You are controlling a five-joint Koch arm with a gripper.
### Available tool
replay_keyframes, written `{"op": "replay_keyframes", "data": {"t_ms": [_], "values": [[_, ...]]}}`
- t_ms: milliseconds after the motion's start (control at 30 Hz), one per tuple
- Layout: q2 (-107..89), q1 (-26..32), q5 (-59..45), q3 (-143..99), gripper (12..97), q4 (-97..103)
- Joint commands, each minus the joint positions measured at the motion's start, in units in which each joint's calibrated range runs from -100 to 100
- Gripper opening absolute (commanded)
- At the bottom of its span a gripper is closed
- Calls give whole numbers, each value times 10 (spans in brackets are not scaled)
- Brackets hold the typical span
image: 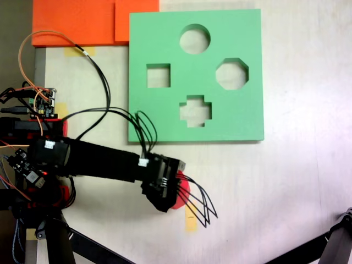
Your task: Put the octagonal pillar block into the corresponding hole
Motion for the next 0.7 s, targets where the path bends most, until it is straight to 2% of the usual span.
{"op": "replay_keyframes", "data": {"t_ms": [0,333,667], "values": [[-47,27,44,14,429,-26],[-24,145,180,48,429,68],[85,188,201,107,429,238]]}}
